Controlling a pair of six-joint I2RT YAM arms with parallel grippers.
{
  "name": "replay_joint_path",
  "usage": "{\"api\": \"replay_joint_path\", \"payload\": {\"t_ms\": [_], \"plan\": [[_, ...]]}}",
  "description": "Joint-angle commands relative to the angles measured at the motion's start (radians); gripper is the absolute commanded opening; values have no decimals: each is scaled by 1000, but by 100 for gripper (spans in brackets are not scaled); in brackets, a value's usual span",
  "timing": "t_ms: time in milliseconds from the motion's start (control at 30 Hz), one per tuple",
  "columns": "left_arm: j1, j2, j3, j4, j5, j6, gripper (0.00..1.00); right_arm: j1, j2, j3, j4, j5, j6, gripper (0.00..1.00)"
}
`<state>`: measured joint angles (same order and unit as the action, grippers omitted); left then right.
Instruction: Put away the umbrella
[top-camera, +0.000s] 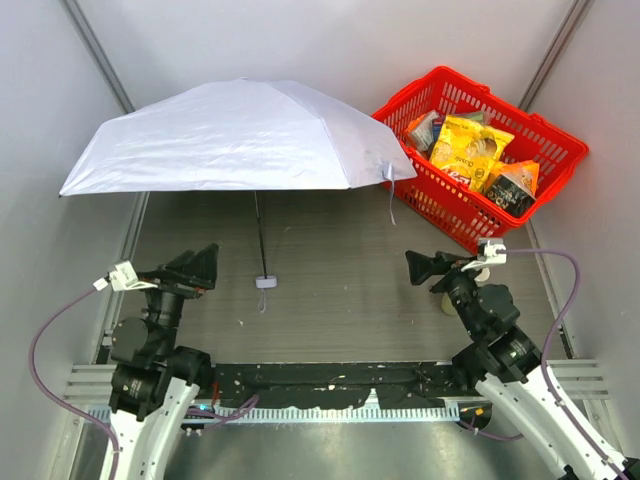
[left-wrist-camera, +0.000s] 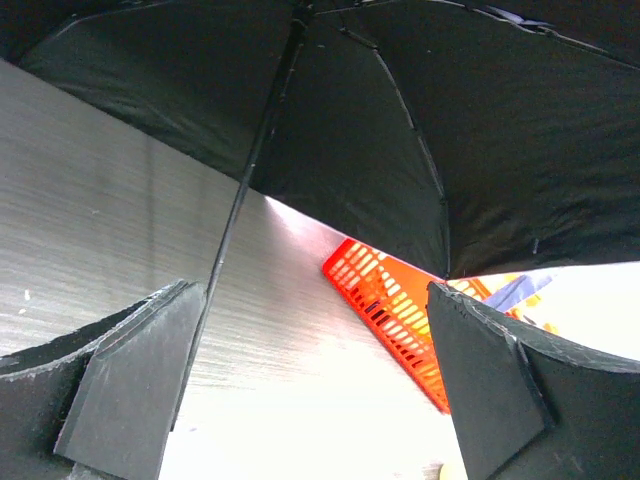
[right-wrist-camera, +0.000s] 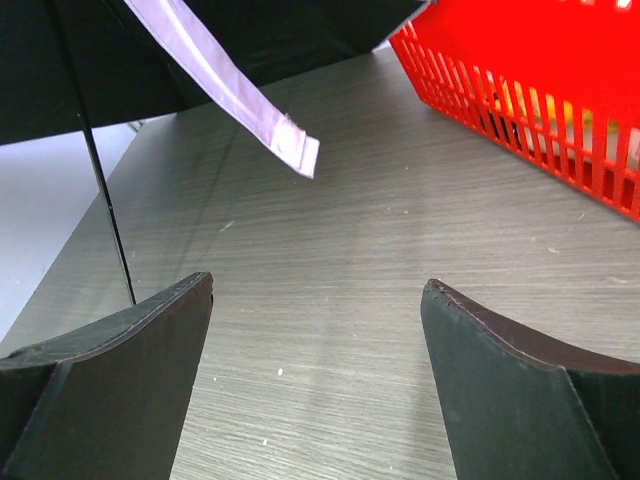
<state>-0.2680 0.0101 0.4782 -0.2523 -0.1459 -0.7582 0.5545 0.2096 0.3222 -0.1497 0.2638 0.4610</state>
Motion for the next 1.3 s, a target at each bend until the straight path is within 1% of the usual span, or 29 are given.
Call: {"api": "replay_joint_path", "payload": {"t_ms": [0, 67, 133, 200, 267, 333, 433, 467, 567, 600, 667, 733, 800, 900, 1000, 1067, 1133, 1200, 1267], "plan": [[4, 97, 77, -86, -40, -16, 100, 4, 46, 112, -5, 22, -32, 89], [4, 201, 108, -104, -9, -7, 100, 4, 89, 130, -8, 11, -22, 89], [6, 333, 131, -94, 20, -16, 100, 4, 132, 150, -10, -32, -24, 89], [6, 459, 142, -44, 55, -32, 100, 4, 172, 167, -11, -86, -22, 89], [4, 571, 140, 40, 94, -39, 100, 4, 191, 178, -13, -129, -22, 89], [6, 655, 114, 184, 111, -46, 100, 4, 200, 175, -10, -152, -25, 89], [4, 756, 59, 408, 83, -47, 100, 5, 202, 164, 4, -208, -28, 89], [10, 805, 66, 438, 65, -46, 100, 4, 200, 161, 6, -221, -28, 89], [27, 973, 147, 435, 58, -17, 100, 4, 201, 152, 4, -250, -21, 89], [29, 1016, 169, 452, 72, 5, 100, 4, 201, 152, 2, -291, -25, 89], [30, 1118, 212, 536, 126, 66, 100, 4, 201, 146, -1, -310, -33, 89], [38, 1232, 276, 516, 127, 82, 100, 4, 208, 137, 6, -325, -39, 89], [39, 1309, 325, 499, 111, 94, 100, 4, 221, 133, 13, -342, -47, 89], [47, 1383, 326, 619, 138, 99, 98, 4, 257, 135, 19, -370, -53, 89], [49, 1447, 347, 718, 227, 108, 84, 4, 290, 140, 27, -426, -65, 86], [49, 1487, 364, 754, 294, 111, 76, 4, 324, 140, 30, -452, -67, 83], [49, 1508, 378, 781, 327, 120, 69, 5, 369, 144, 30, -472, -71, 82], [49, 1515, 395, 786, 328, 129, 52, 12, 422, 155, 21, -474, -74, 81], [50, 1524, 411, 786, 325, 145, 40, 22, 456, 163, 19, -468, -71, 81]]}}
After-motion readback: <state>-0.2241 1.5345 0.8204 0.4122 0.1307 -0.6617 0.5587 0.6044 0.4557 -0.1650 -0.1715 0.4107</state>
